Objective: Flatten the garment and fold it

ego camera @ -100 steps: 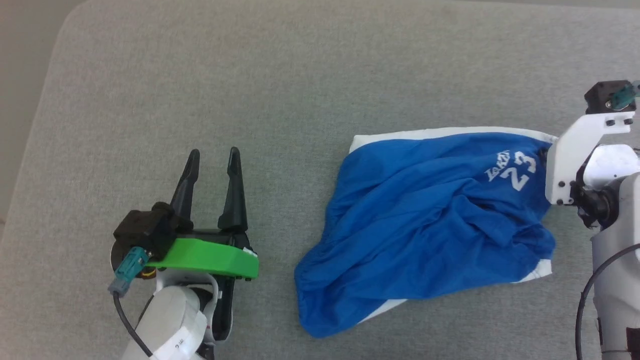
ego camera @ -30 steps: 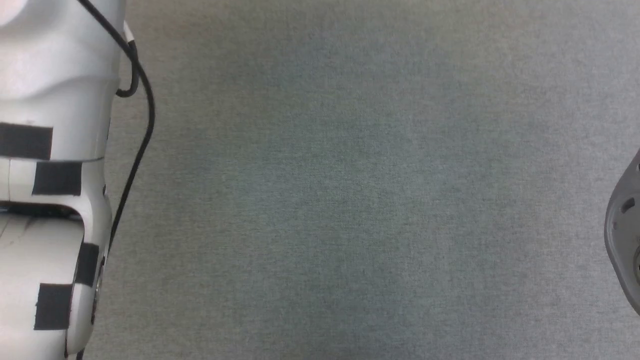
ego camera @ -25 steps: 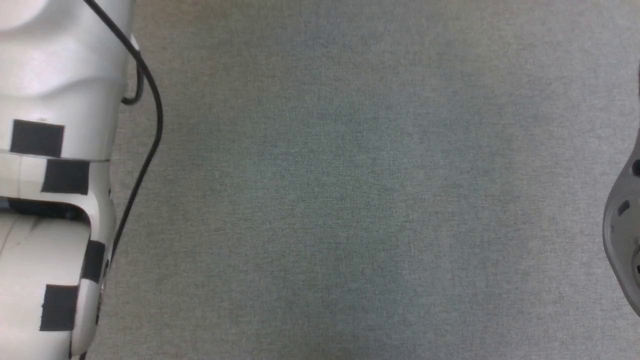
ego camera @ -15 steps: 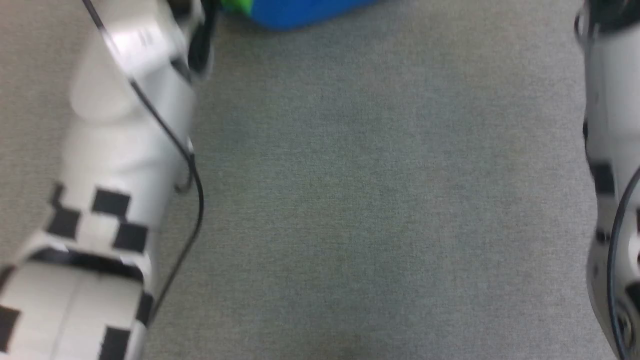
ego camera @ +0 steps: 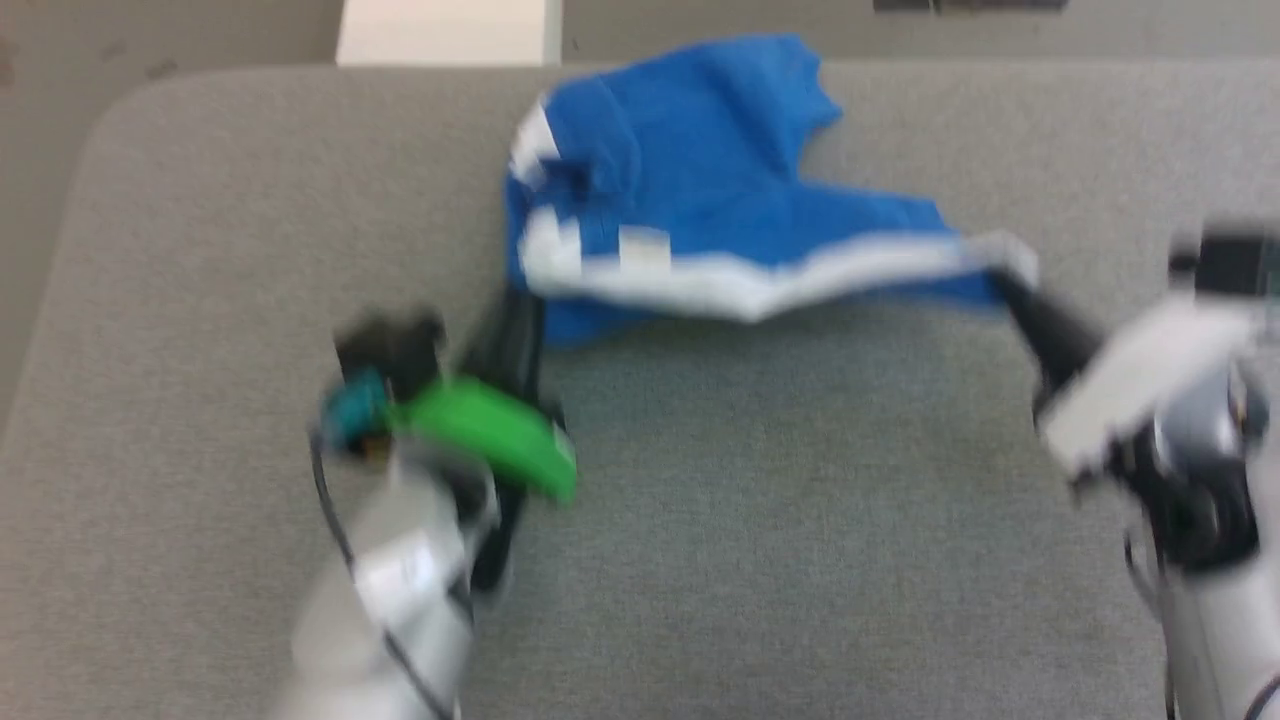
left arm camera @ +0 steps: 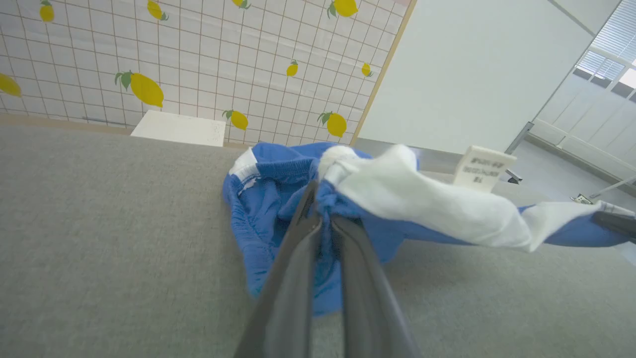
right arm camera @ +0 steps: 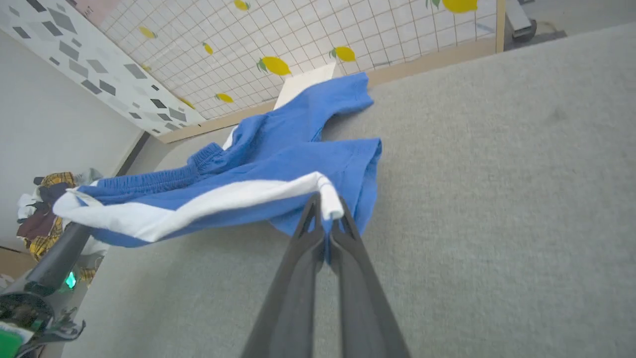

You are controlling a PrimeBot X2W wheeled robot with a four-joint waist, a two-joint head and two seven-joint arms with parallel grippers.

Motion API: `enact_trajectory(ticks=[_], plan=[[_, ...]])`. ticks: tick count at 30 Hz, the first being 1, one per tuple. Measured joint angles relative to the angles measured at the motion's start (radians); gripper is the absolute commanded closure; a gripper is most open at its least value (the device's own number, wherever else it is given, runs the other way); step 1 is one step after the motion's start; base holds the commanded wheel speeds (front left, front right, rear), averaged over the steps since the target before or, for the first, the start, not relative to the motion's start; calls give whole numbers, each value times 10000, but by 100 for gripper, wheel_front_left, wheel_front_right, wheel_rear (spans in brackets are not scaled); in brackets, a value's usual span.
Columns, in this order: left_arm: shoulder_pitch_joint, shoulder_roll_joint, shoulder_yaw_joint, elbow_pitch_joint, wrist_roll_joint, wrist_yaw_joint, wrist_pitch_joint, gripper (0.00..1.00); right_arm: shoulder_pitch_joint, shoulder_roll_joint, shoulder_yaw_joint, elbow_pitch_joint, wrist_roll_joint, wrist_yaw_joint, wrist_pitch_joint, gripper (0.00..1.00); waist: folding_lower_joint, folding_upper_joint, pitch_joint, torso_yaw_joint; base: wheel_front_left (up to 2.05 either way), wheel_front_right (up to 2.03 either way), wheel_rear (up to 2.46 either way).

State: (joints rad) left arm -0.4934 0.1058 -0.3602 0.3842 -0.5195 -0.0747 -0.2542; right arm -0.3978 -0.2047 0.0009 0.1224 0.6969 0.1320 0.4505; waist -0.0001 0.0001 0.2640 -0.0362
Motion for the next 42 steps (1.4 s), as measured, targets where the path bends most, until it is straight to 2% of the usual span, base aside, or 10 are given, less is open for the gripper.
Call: enact_trajectory(ticks=[4,8,13,16,21,25,30,36,42], plan=[[1871,-10,-117,-660,21,226,-27,100,1951,150,-449,-796,334,0,1039,100,0,0,-552,101,0,0,0],[3076,96,-136,-1081,-33,558,125,100,3308,320,-646,-1515,667,0,2265,100,0,0,-1039,178,0,0,0],[4293,355,-134,-1724,-347,869,1041,100,4743,280,-800,-2569,1154,0,4080,100,0,0,-1565,241,0,0,0],[5041,594,-102,-2224,-673,1208,1835,100,5470,295,-1057,-3183,1432,0,5258,100,-1,0,-1849,258,0,0,0],[6092,965,29,-3277,-1039,1741,2978,100,6073,644,-1722,-4119,1544,0,6681,100,-1,0,-2223,270,0,0,0],[6333,802,211,-4126,-1553,1829,3137,100,5637,1014,-2184,-4441,984,0,6525,100,-1,0,-2273,256,0,0,0],[5766,412,244,-4305,-1871,1810,3131,100,3823,1260,-2230,-3858,40,0,5538,100,0,0,-1987,265,0,0,0],[3887,59,362,-3676,-1921,1802,3022,100,1248,1404,-1843,-1969,-1298,0,4079,100,0,0,-1281,318,0,0,0],[2764,-77,558,-2926,-1918,1829,2840,100,-1037,1507,-1160,272,-2508,0,2579,100,0,0,-457,339,0,0,0]])
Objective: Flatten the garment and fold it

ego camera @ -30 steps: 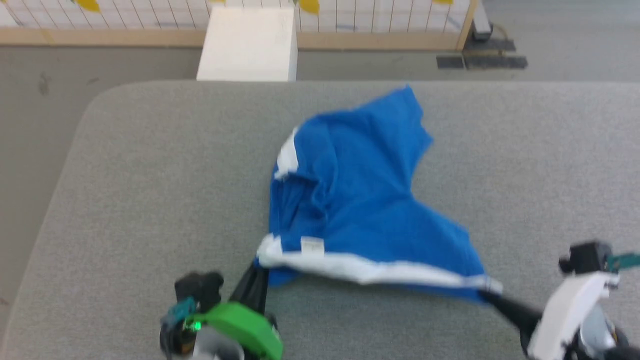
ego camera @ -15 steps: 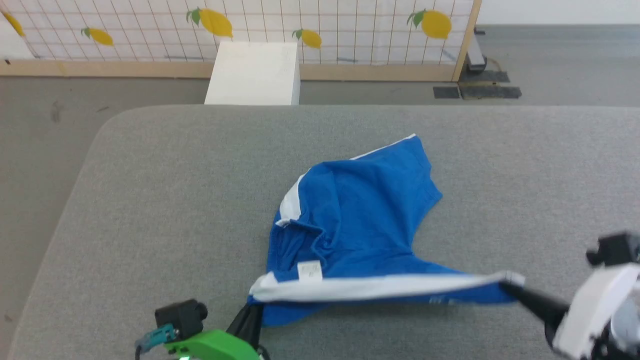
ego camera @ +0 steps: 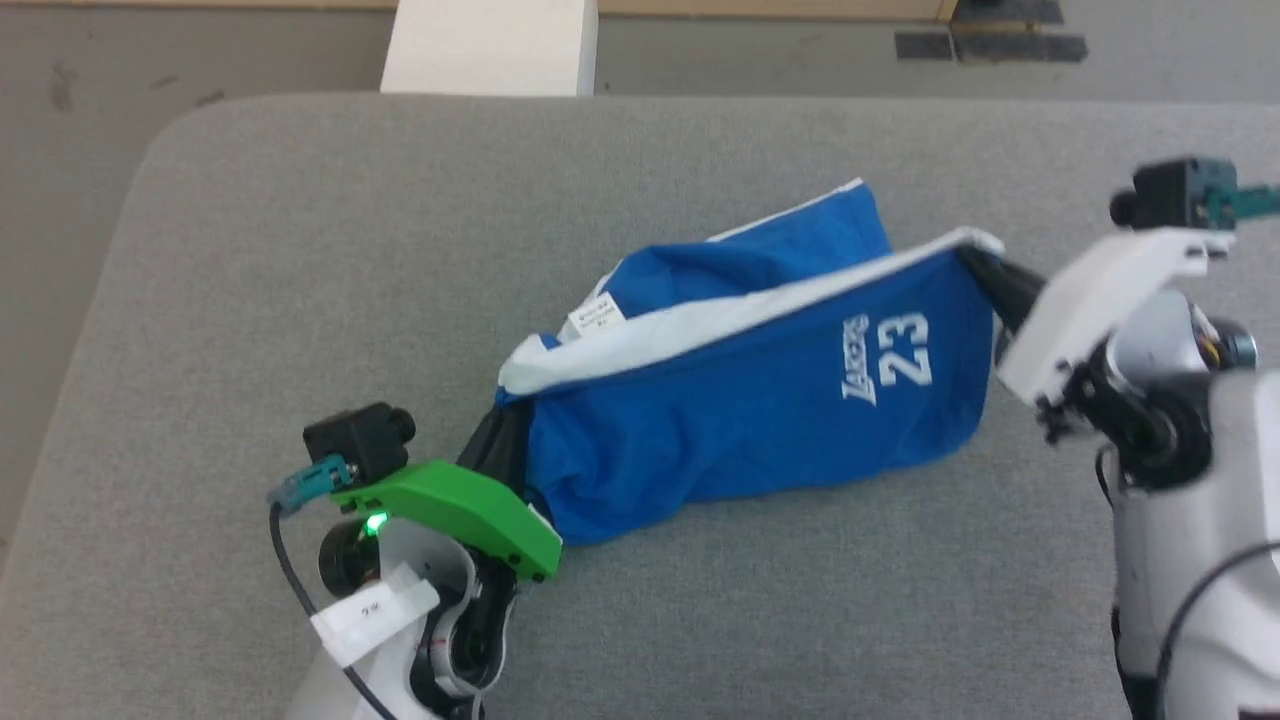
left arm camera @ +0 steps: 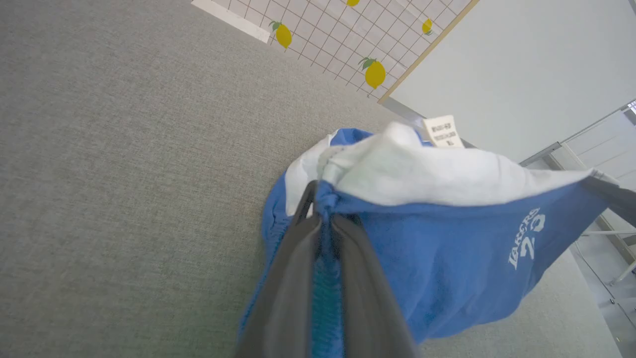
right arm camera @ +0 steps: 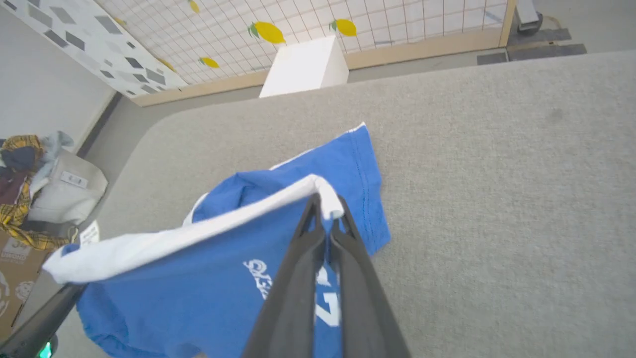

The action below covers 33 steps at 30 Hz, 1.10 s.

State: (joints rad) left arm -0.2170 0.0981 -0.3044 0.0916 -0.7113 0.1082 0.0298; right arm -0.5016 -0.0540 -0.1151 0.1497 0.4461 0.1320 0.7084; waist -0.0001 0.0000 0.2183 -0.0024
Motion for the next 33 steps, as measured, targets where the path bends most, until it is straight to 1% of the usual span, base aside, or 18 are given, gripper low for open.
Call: enact_trajectory(ticks=[1,4,11,18,23,27,28,33], plan=[[-227,-31,-15,144,0,-2,-40,100,-655,15,69,763,-221,0,-416,100,0,0,264,9,0,0,0],[-620,-79,-73,324,0,-17,-48,100,-1626,27,173,1937,-851,0,-1055,100,0,0,710,56,0,0,0],[-1293,-192,-265,617,-2,-75,-65,100,-3326,29,430,3988,-1444,0,-1894,100,1,0,1605,268,0,0,0],[-1754,-259,-353,617,-4,-104,-148,100,-4427,33,426,5430,-1908,0,-2612,100,1,0,2315,510,0,0,0],[-2011,-286,-449,612,-12,-104,-146,100,-5014,36,265,6172,-2410,0,-3095,100,1,0,2657,655,0,0,0],[-2105,-290,-531,665,-13,-102,-98,100,-5291,36,165,6832,-2834,0,-3131,100,2,0,2787,731,0,0,0],[-2108,-290,-537,706,-44,-100,-88,0,-5376,35,222,7173,-2872,0,-3287,0,2,0,2747,737,0,0,0],[-2014,-286,-508,637,-171,-19,42,0,-5438,35,368,7505,-2581,0,-3638,0,2,0,2479,730,0,0,0]])
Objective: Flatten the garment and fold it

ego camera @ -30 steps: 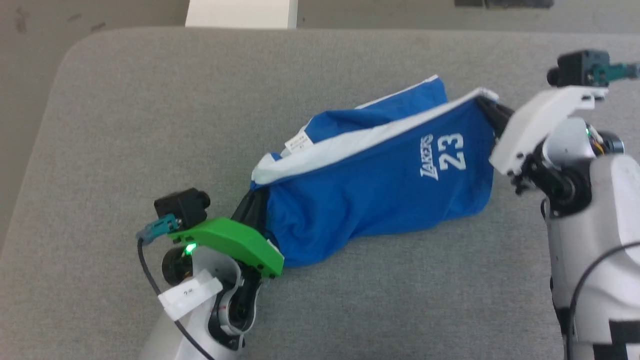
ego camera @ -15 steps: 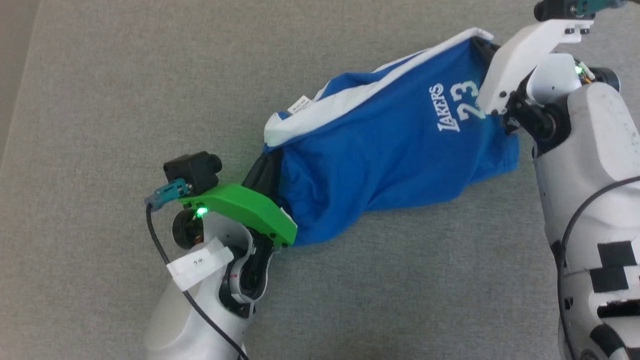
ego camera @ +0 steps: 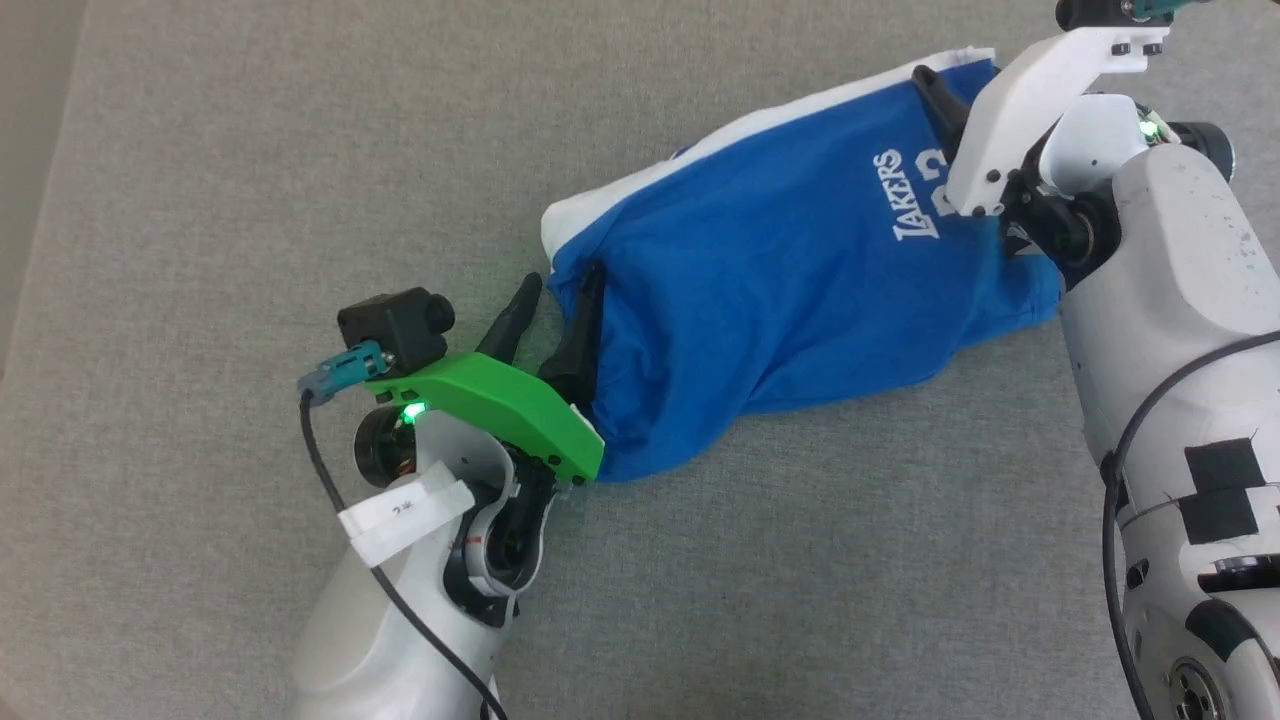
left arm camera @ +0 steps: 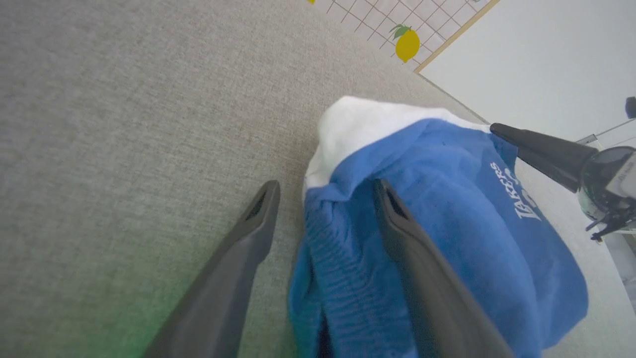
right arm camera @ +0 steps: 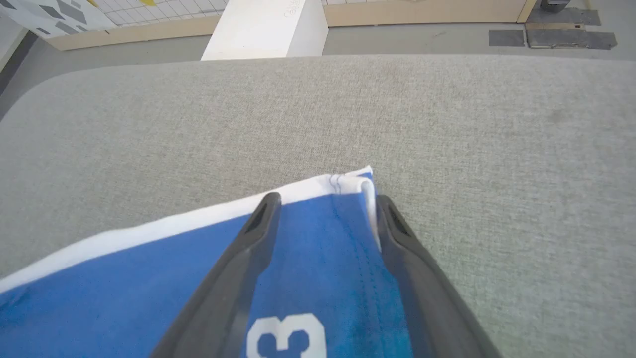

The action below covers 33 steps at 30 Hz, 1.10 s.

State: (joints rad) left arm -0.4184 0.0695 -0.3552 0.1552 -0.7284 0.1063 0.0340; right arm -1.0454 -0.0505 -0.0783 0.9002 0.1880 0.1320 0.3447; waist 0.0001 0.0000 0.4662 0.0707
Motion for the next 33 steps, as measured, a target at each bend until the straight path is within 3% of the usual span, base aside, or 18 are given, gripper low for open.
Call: enact_trajectory(ticks=[10,15,18,23,33], plan=[[879,527,700,-1388,-142,522,-316,0,255,-121,198,-205,384,0,-612,0,0,0,-1084,-76,0,0,0],[1229,1519,422,-1985,1831,516,-1985,0,1072,-617,656,-291,-472,0,151,0,0,0,-1658,-147,0,0,0],[1503,1766,188,-2054,2780,525,-2623,0,1540,-748,686,-454,-790,0,594,0,-1,0,-1906,-189,0,0,0],[2093,1659,-36,-2015,3519,537,-2867,0,2236,-719,777,-792,-1141,0,1354,0,-2,0,-1999,-216,0,0,0],[2290,784,399,-2015,3948,251,-2905,0,2471,-650,1026,-1480,-1887,0,2247,0,-1,0,-1397,36,0,0,0]])
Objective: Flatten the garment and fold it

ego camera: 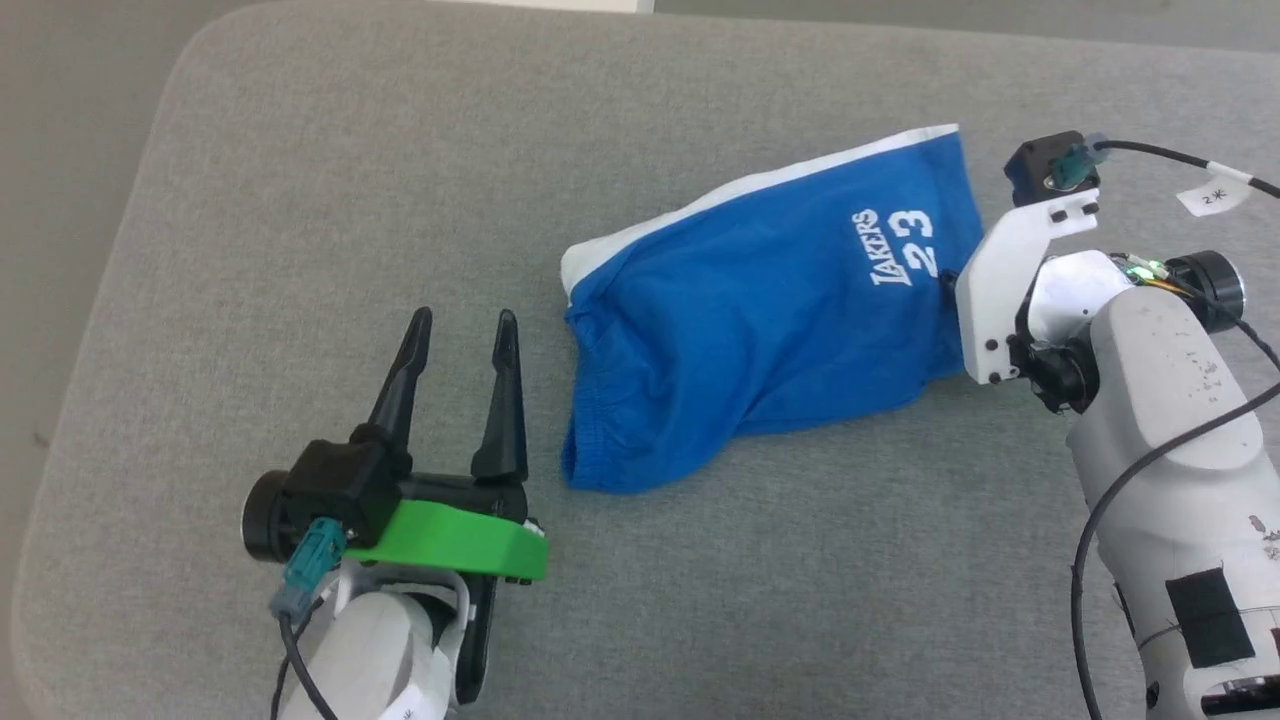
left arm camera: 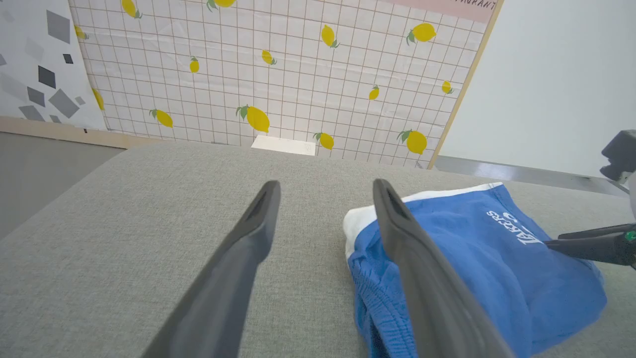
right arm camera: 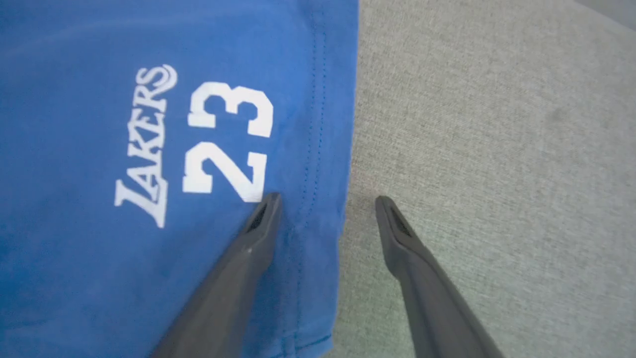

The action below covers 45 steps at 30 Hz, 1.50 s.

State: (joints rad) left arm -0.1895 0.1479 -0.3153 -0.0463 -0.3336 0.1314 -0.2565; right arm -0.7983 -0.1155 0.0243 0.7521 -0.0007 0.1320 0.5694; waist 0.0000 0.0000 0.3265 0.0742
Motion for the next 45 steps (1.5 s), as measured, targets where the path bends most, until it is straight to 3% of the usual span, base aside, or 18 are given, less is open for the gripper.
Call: enact_trajectory(ticks=[6,7,11,12,14,21,34,35,36,37,45], plan=[[56,-328,198,169,81,-178,-6,0,-114,-173,431,-125,-198,-2,698,0,0,0,271,241,0,0,0],[76,-430,255,426,27,-261,-6,0,-205,-255,556,-222,-52,-2,1007,100,0,0,316,309,0,0,0],[94,-504,178,412,-270,-245,823,0,-139,-244,713,-382,282,2,1089,100,0,0,250,274,0,0,0],[79,-545,-234,65,-477,-155,2564,0,32,-288,731,-489,399,2,1083,100,0,0,150,238,0,0,0],[32,-543,-558,-111,-656,-10,4094,0,107,-320,742,-564,466,2,1095,100,0,0,99,217,0,0,0],[-757,-395,-1214,-573,-700,430,7515,0,247,-353,773,-905,564,2,1197,100,0,0,183,136,0,0,0],[-2154,-445,-1104,1877,-715,541,7827,0,260,-353,1085,-1534,895,8,1271,100,0,0,584,-266,0,0,0],[-2217,-449,-1095,1981,-725,531,7816,36,260,-355,1104,-1559,915,8,1271,100,0,0,604,-291,0,0,0],[-2272,-458,-1087,2077,-731,508,7728,85,260,-362,1126,-1595,938,8,1271,100,0,0,630,-318,0,0,0],[-2325,-462,-1085,2178,-750,451,7726,100,260,-370,1154,-1626,980,8,1271,100,0,0,650,-344,0,0,0],[-2454,-487,-930,2426,-1185,121,7436,100,388,-545,1267,-1806,1269,6,1298,100,0,0,584,-378,0,0,0]])
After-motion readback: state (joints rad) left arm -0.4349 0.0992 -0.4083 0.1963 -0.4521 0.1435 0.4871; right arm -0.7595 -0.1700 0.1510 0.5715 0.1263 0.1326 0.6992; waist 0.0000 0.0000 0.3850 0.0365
